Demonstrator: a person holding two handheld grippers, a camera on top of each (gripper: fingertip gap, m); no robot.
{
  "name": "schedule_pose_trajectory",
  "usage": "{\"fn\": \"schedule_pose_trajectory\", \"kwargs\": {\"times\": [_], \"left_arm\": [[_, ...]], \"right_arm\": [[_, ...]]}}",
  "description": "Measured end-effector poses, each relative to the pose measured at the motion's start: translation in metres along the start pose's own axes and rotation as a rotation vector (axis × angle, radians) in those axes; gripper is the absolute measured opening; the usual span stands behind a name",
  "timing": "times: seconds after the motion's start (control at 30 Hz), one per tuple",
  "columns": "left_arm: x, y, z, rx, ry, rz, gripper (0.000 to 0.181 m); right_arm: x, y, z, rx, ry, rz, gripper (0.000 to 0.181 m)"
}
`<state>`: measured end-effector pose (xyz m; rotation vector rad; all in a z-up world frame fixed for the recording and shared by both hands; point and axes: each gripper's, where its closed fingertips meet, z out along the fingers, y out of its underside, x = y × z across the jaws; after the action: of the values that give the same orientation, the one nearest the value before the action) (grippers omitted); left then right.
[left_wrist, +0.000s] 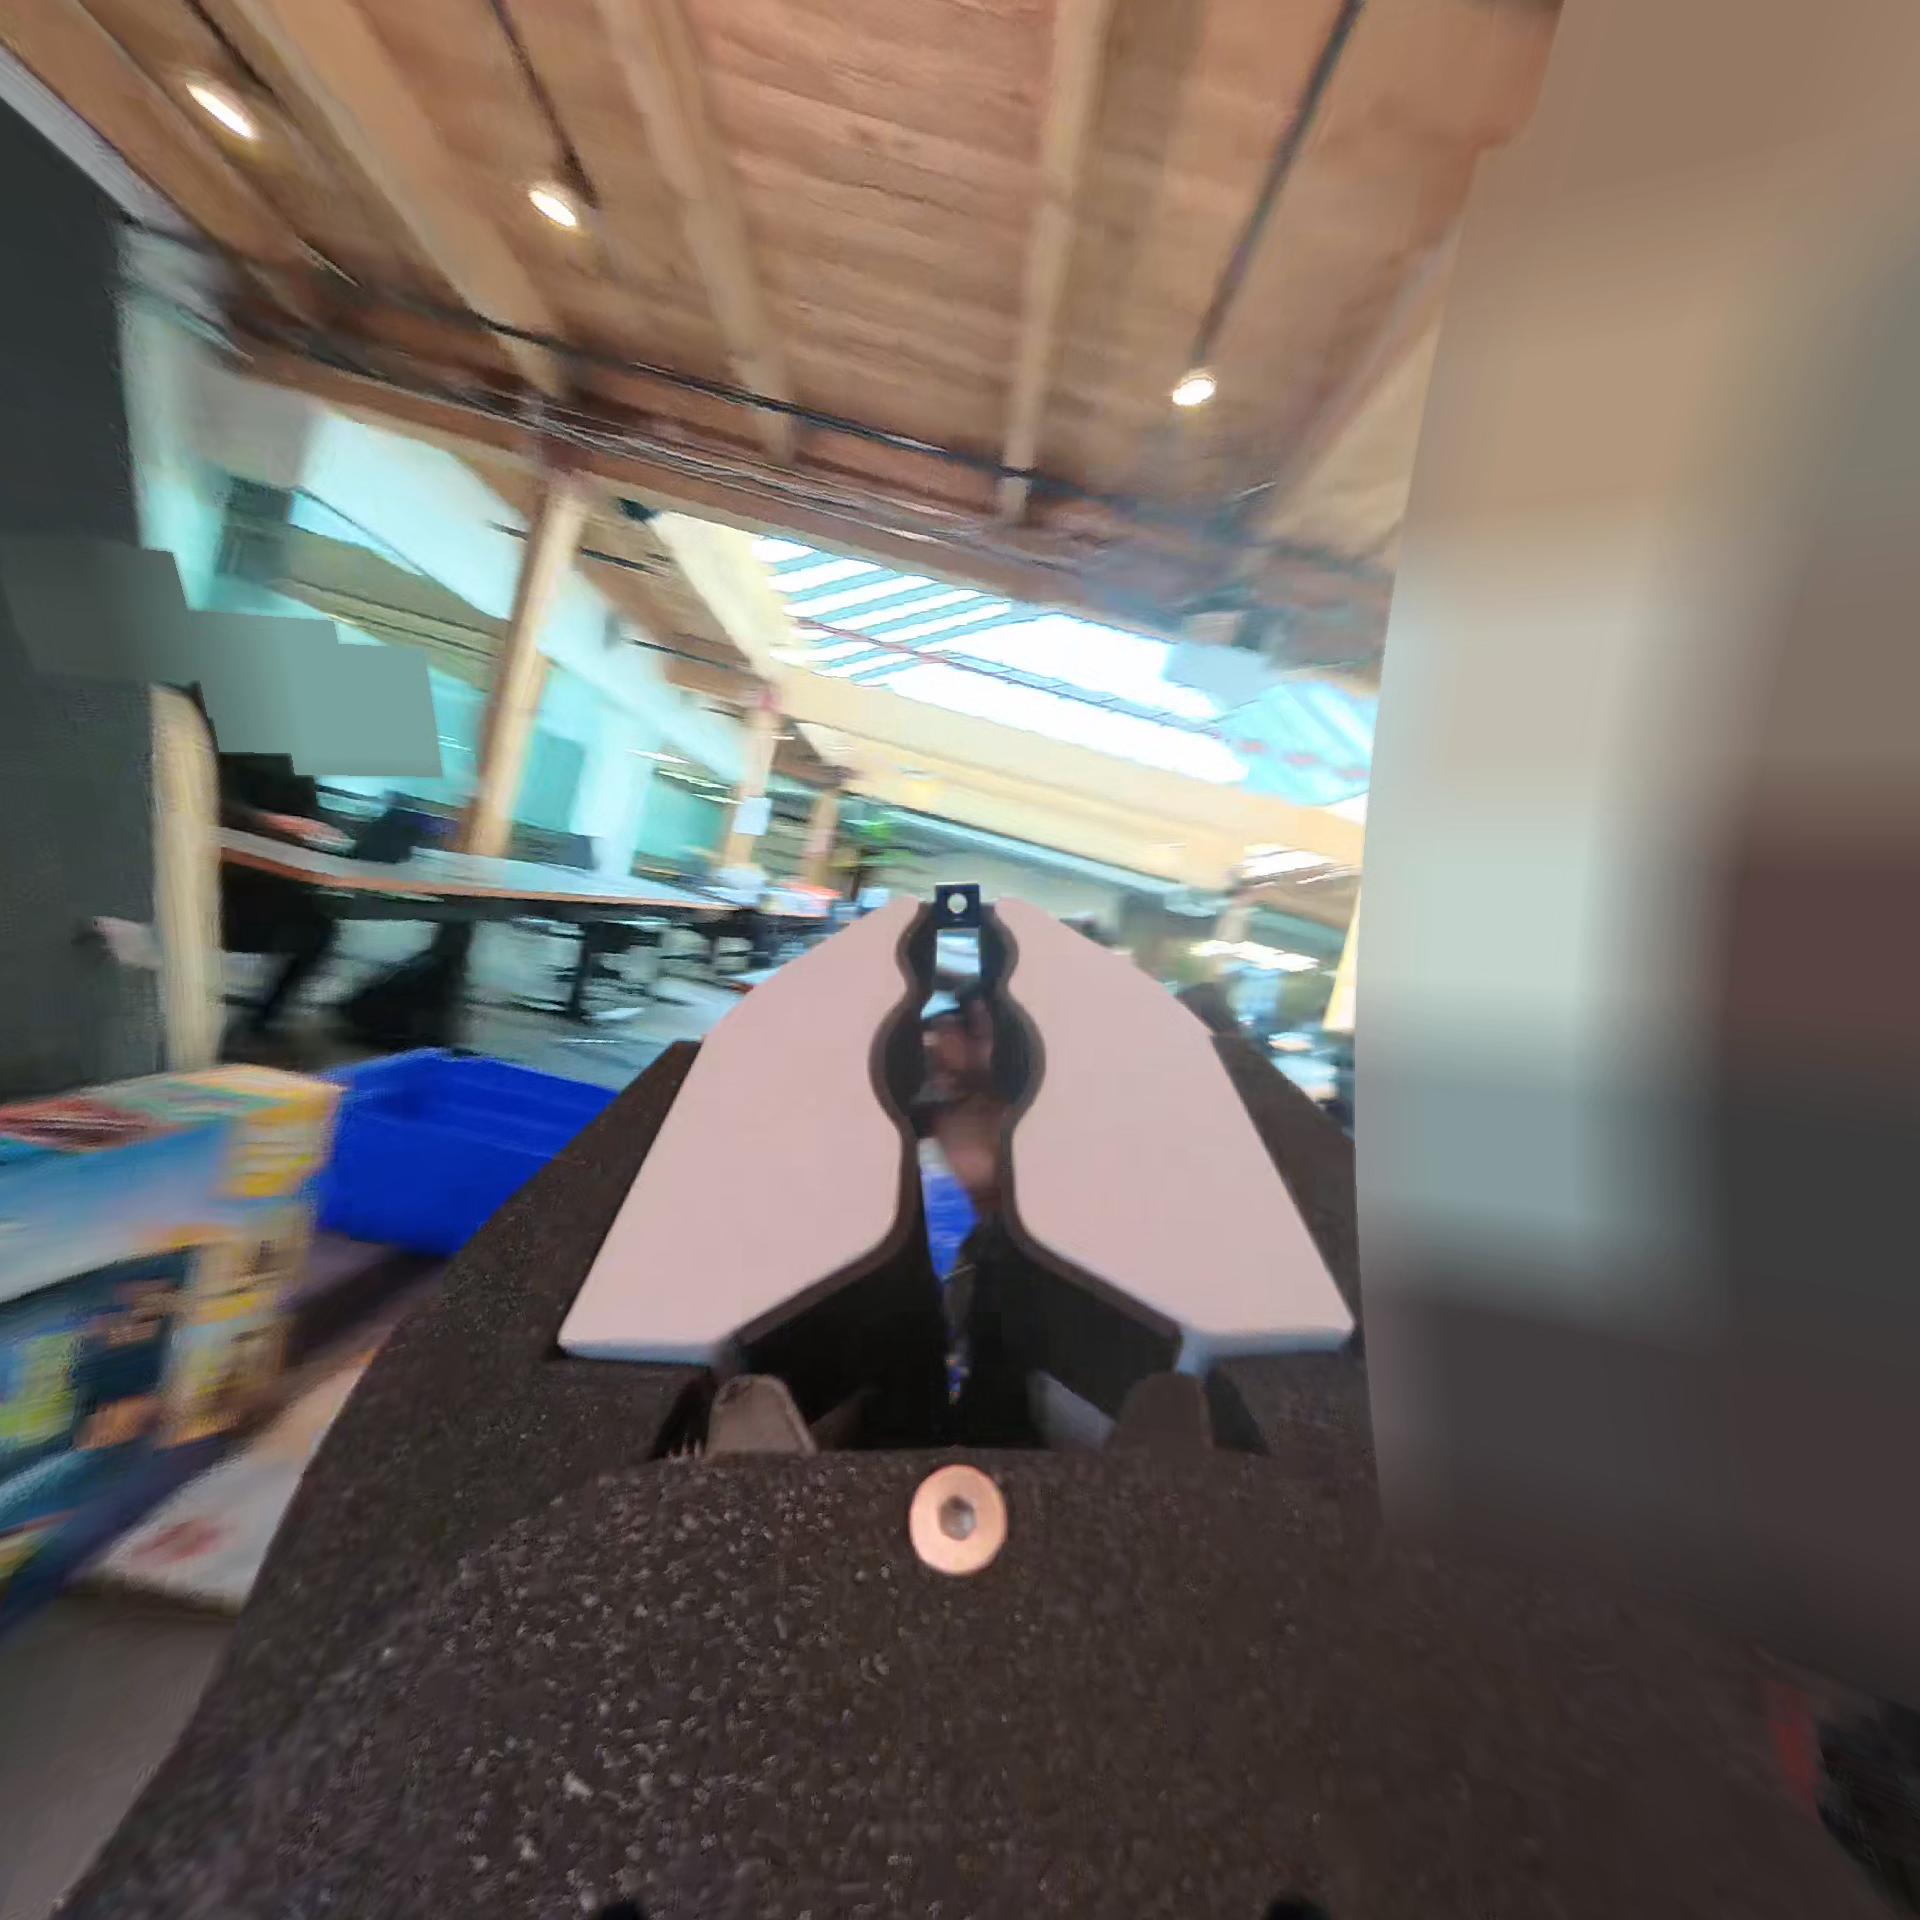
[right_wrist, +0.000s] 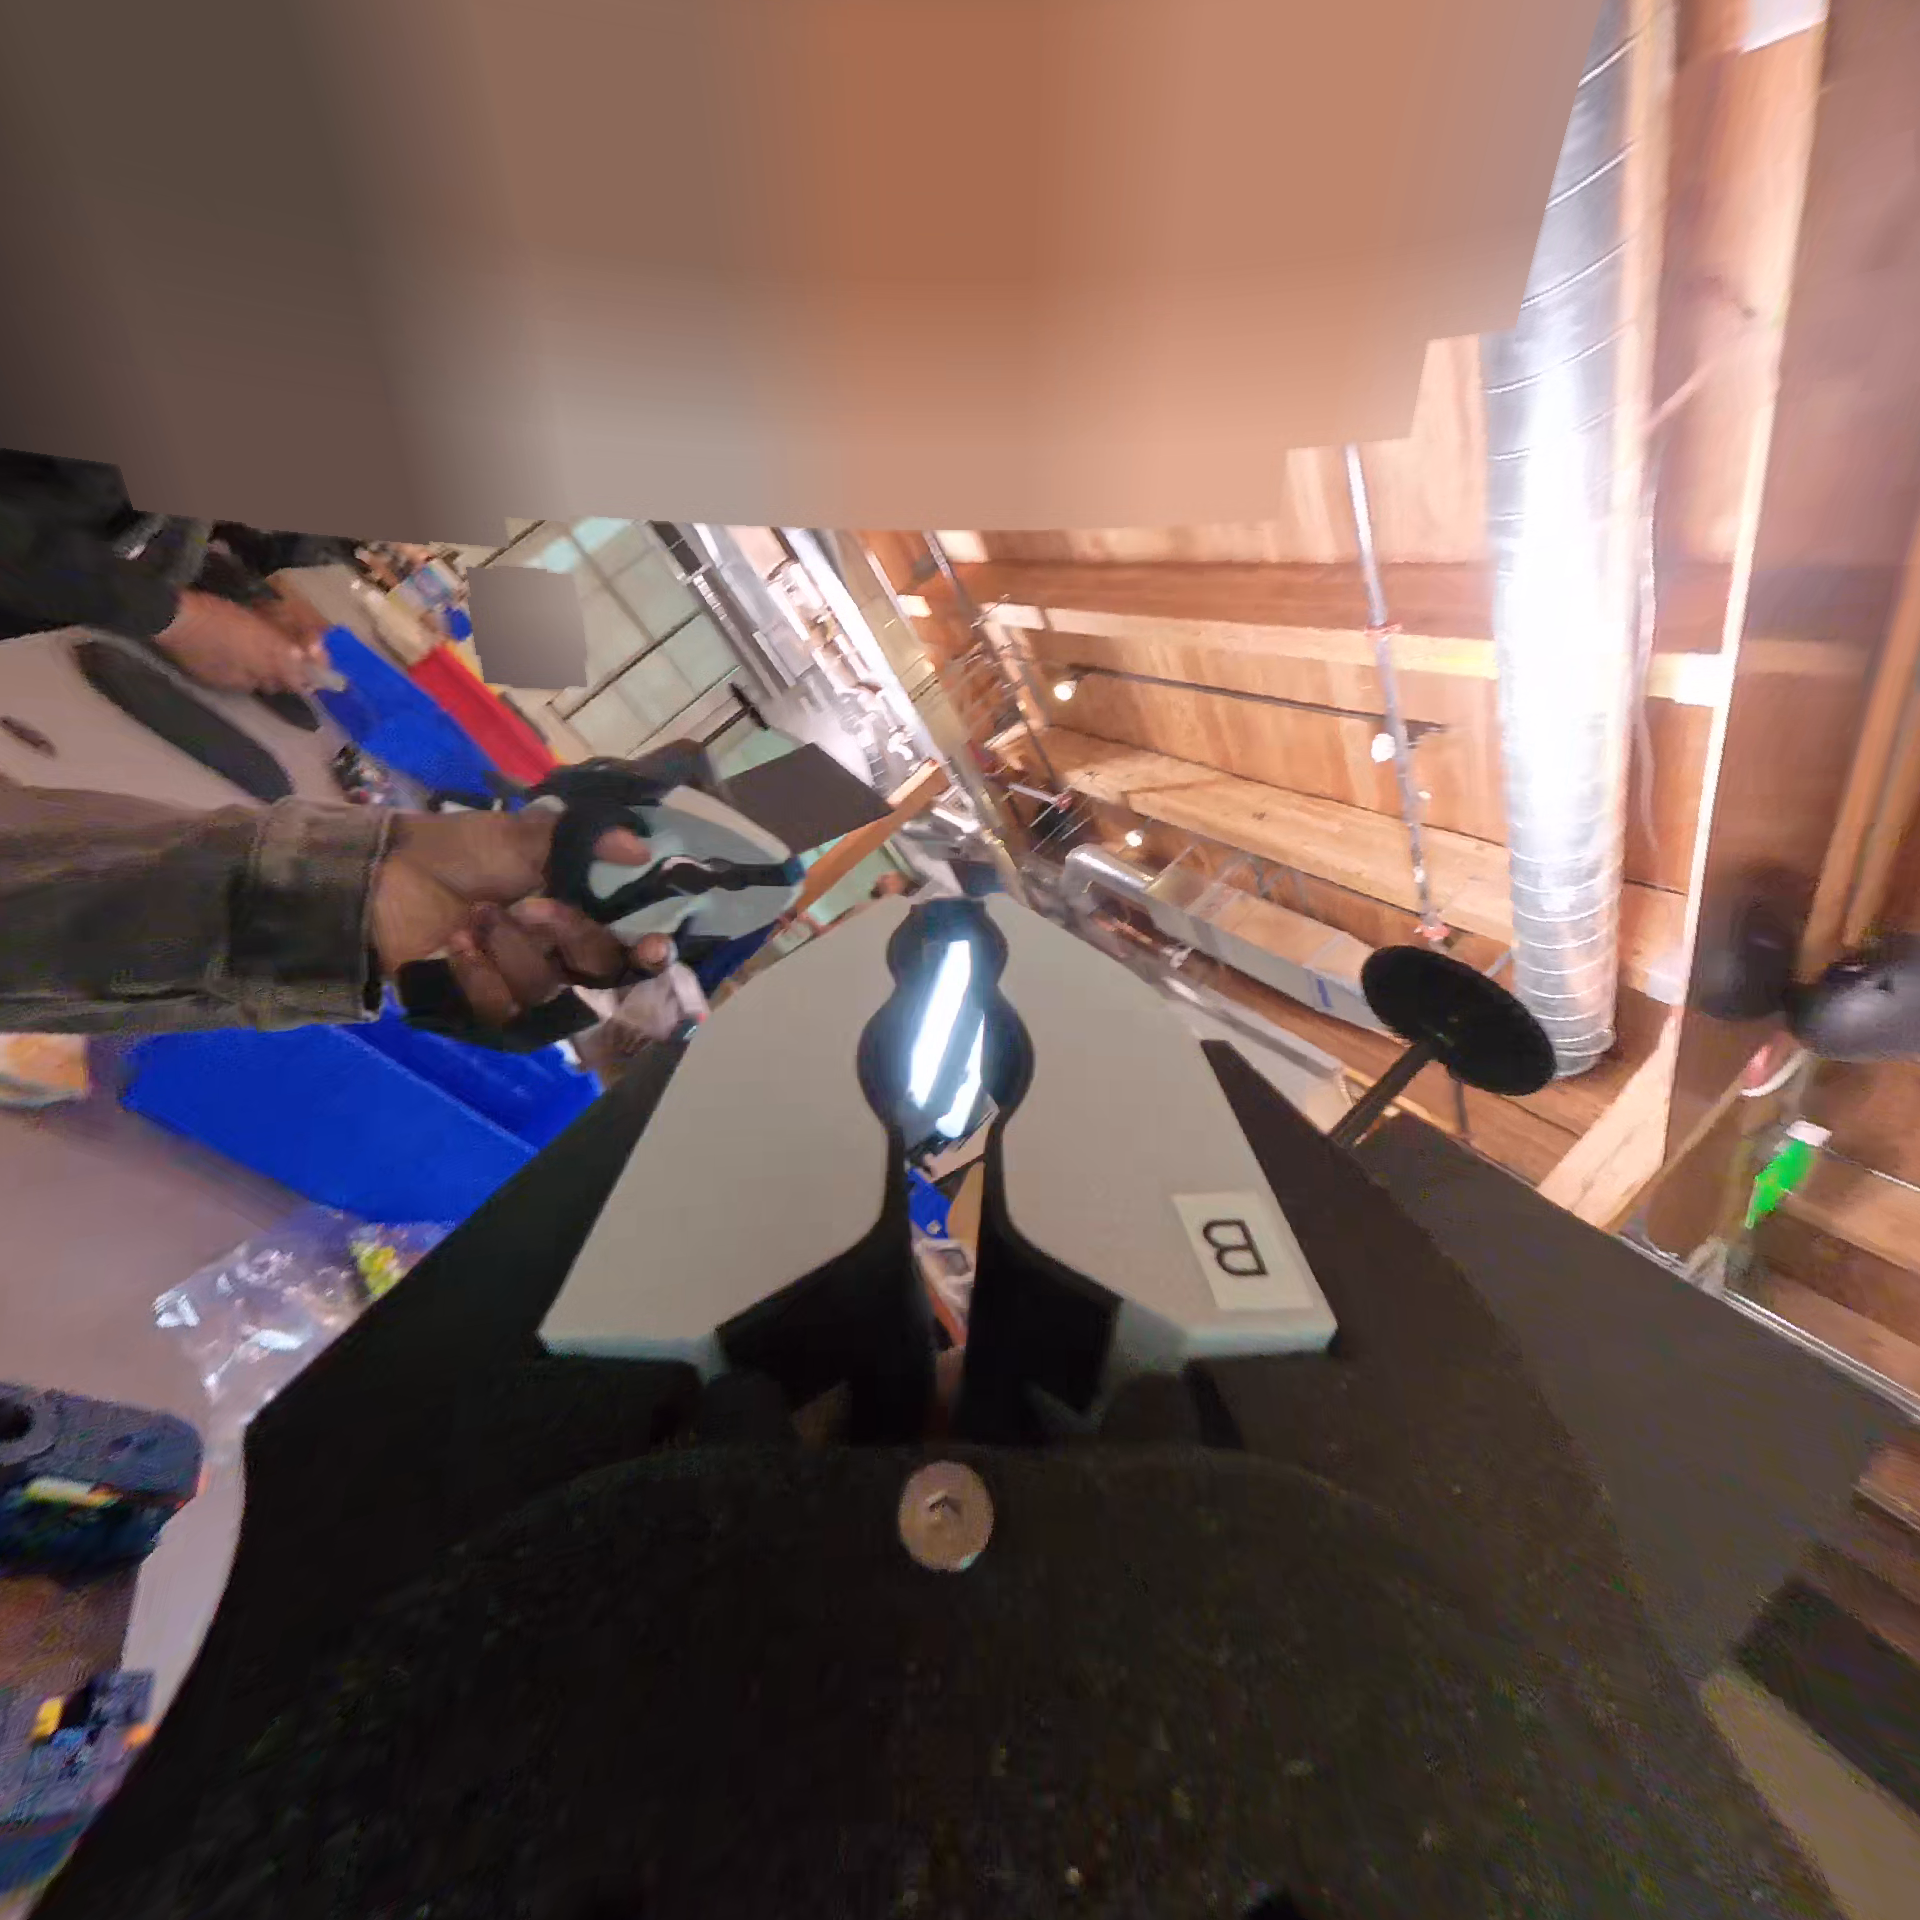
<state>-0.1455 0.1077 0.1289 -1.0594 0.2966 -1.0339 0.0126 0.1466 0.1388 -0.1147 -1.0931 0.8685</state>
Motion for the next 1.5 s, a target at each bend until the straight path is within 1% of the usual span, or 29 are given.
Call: {"fn": "schedule_pose_trajectory", "kwargs": {"times": [0.03,0.07,0.1,0.13,0.17,0.23,0.27,0.3,0.33,0.37,0.4,0.43,0.5,0.57,0.63,0.8,0.93,1.03,1.1,1.13,1.2,1.3,1.5], "left_arm": [[0.002,-0.007,-0.008,-0.009,-0.039,0.054,0.007],[0.007,-0.012,-0.012,-0.020,-0.057,0.089,0.007],[0.009,-0.012,-0.014,-0.048,-0.083,0.122,0.007],[0.006,-0.008,-0.015,-0.095,-0.130,0.168,0.007],[-0.003,0.000,-0.014,-0.160,-0.204,0.222,0.007],[-0.043,0.018,-0.020,-0.330,-0.473,0.373,0.007],[-0.063,0.028,-0.025,-0.432,-0.601,0.474,0.007],[-0.077,0.039,-0.029,-0.537,-0.693,0.549,0.007],[-0.085,0.050,-0.029,-0.625,-0.746,0.585,0.007],[-0.090,0.061,-0.026,-0.684,-0.770,0.605,0.007],[-0.093,0.070,-0.021,-0.722,-0.777,0.629,0.007],[-0.095,0.078,-0.017,-0.753,-0.777,0.653,0.007],[-0.098,0.093,-0.011,-0.814,-0.778,0.673,0.007],[-0.097,0.100,-0.007,-0.842,-0.768,0.691,0.007],[-0.095,0.101,-0.005,-0.841,-0.762,0.700,0.007],[-0.096,0.097,-0.010,-0.840,-0.780,0.696,0.007],[-0.096,0.094,-0.012,-0.841,-0.784,0.699,0.007],[-0.096,0.093,-0.013,-0.848,-0.791,0.713,0.007],[-0.095,0.092,-0.013,-0.846,-0.791,0.714,0.007],[-0.094,0.092,-0.013,-0.846,-0.788,0.714,0.007],[-0.093,0.092,-0.014,-0.847,-0.788,0.716,0.007],[-0.093,0.091,-0.014,-0.848,-0.788,0.719,0.007],[-0.094,0.091,-0.016,-0.843,-0.782,0.698,0.007]], "right_arm": [[0.014,-0.004,-0.010,0.019,0.066,0.007,0.008],[0.032,-0.003,-0.020,-0.014,0.164,0.008,0.008],[0.047,0.004,-0.031,-0.099,0.256,-0.006,0.008],[0.059,0.016,-0.042,-0.223,0.313,-0.019,0.008],[0.068,0.035,-0.054,-0.391,0.355,-0.005,0.008],[0.082,0.076,-0.089,-0.772,0.456,0.055,0.007],[0.089,0.090,-0.111,-0.942,0.532,0.053,0.007],[0.091,0.101,-0.132,-1.106,0.582,0.050,0.007],[0.091,0.109,-0.152,-1.268,0.622,0.046,0.008],[0.091,0.113,-0.173,-1.419,0.667,0.028,0.007],[0.090,0.115,-0.190,-1.540,0.701,0.014,0.008],[0.088,0.116,-0.200,-1.607,0.720,0.016,0.008],[0.088,0.120,-0.207,-1.635,0.750,0.033,0.008],[0.084,0.122,-0.221,-1.715,0.766,0.065,0.008],[0.080,0.125,-0.234,-1.766,0.775,0.102,0.008],[0.079,0.130,-0.262,-1.816,0.825,0.164,0.008],[0.067,0.143,-0.291,-1.855,0.828,0.321,0.008],[0.050,0.154,-0.313,-1.866,0.831,0.523,0.009],[0.038,0.161,-0.325,-1.856,0.843,0.681,0.024],[0.031,0.163,-0.329,-1.849,0.842,0.762,0.028],[0.021,0.166,-0.340,-1.860,0.853,0.864,0.039],[0.019,0.166,-0.351,-1.883,0.894,0.895,0.053],[0.024,0.172,-0.337,-1.847,0.885,0.887,0.064]]}}
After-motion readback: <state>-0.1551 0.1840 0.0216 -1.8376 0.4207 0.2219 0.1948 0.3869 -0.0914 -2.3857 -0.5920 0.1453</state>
